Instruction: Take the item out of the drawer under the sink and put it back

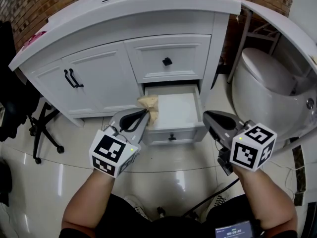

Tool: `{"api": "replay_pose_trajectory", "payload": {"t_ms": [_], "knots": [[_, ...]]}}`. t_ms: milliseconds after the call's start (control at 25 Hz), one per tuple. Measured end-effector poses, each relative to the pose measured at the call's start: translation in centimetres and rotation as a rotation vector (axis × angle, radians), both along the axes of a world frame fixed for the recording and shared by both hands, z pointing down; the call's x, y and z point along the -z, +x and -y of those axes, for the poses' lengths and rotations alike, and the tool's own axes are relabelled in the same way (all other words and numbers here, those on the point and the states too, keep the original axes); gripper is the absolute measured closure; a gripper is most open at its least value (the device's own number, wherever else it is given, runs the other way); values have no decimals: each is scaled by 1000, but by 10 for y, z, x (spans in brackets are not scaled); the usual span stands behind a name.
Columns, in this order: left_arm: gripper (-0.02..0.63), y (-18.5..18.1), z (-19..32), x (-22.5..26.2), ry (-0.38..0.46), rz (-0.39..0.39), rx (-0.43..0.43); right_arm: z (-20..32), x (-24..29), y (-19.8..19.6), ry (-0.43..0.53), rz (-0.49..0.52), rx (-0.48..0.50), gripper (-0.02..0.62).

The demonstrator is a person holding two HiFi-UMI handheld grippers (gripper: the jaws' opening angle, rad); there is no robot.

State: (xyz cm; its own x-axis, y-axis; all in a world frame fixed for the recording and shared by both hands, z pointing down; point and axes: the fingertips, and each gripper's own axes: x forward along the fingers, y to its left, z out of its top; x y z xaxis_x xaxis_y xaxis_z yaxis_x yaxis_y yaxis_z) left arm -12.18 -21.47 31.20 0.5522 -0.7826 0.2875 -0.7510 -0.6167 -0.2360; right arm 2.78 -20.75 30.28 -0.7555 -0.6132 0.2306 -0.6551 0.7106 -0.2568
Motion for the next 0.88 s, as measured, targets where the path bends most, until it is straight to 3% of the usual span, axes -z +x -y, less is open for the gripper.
{"api": "replay_pose_trajectory", "payload": {"t_ms": [120,320,560,880], "knots": [[594,-2,19,0,-16,21,12,0,3,-2,8,5,7,592],[594,-6,59,-28,-86,145,1,0,4,-3,14,14,14,592],[592,23,95,-68,-153,300,-78,1,2,0,6,19,11,592],[591,48,122,-122,-285,448,-162,3,3,4,0,28,4,592]]}}
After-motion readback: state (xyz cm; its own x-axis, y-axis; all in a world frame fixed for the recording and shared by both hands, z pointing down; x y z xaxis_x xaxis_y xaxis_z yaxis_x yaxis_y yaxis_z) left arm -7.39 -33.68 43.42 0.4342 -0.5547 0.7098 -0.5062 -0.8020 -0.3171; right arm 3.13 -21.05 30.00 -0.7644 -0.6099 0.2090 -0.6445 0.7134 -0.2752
